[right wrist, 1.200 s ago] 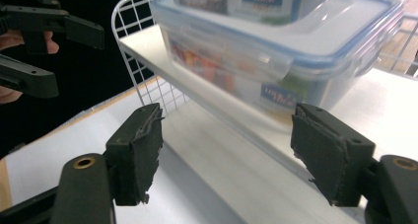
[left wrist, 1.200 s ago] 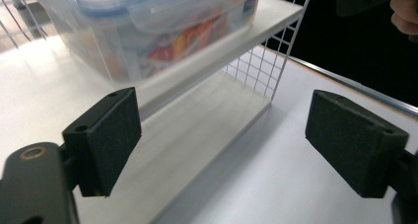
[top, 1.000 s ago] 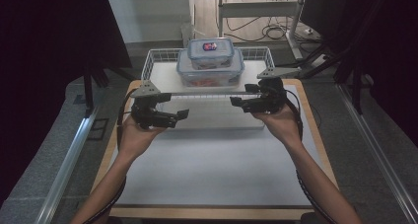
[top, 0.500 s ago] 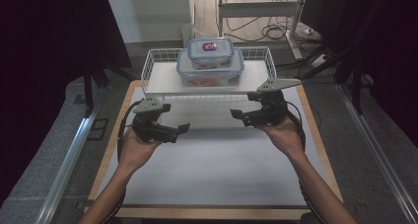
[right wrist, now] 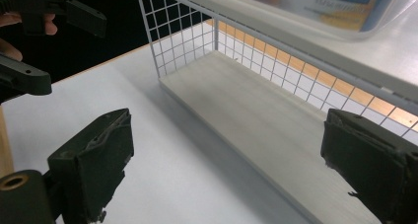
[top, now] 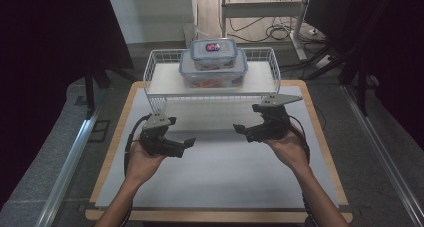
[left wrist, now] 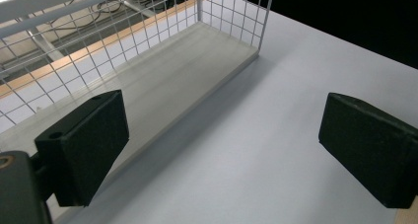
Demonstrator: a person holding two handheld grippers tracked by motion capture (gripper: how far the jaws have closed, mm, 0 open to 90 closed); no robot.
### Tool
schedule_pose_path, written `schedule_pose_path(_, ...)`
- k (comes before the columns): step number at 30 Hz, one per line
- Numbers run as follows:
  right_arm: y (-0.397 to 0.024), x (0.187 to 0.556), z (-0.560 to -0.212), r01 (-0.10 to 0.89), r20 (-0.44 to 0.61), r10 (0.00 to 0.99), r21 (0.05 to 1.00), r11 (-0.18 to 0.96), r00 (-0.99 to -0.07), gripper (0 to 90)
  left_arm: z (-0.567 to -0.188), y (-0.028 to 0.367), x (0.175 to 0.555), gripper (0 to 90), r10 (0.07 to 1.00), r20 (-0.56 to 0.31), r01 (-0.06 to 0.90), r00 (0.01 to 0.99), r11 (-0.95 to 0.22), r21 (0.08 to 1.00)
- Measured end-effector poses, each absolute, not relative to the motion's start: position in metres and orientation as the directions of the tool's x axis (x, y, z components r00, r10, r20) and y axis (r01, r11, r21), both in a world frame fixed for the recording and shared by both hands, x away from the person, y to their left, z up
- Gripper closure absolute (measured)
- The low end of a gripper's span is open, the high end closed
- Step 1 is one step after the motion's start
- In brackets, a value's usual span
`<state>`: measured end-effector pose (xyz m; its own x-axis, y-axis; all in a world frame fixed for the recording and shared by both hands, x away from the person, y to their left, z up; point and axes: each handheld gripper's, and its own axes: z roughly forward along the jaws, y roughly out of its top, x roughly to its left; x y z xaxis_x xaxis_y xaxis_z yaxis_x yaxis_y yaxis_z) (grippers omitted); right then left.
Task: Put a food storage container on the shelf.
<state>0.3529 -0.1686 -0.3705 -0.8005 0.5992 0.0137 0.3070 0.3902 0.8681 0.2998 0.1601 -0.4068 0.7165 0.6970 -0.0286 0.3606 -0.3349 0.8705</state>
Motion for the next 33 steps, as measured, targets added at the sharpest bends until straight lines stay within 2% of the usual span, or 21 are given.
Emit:
schedule_pose_path(5, -0.169, 0.345, -0.376, 0.289, -0.002, 0.604, 0.877, 0.384, -0.797, 3.5, -0.409, 0.157, 0.292, 4.8, 0.697, -0.005, 0.340, 0.717, -0.343, 0.876)
schedule_pose_path(19, -0.177, 0.331, -0.406, 0.299, 0.007, 0.609, 0.876, 0.379, -0.793, 2.0, -0.445, 0.151, 0.280, 4.5, 0.679, -0.036, 0.335, 0.733, -0.315, 0.888)
schedule_pose_path(33, -0.184, 0.316, -0.428, 0.339, 0.080, 0.606, 0.882, 0.326, -0.791, 2.0, -0.476, 0.172, 0.259, 3.3, 0.717, -0.062, 0.361, 0.695, -0.273, 0.892)
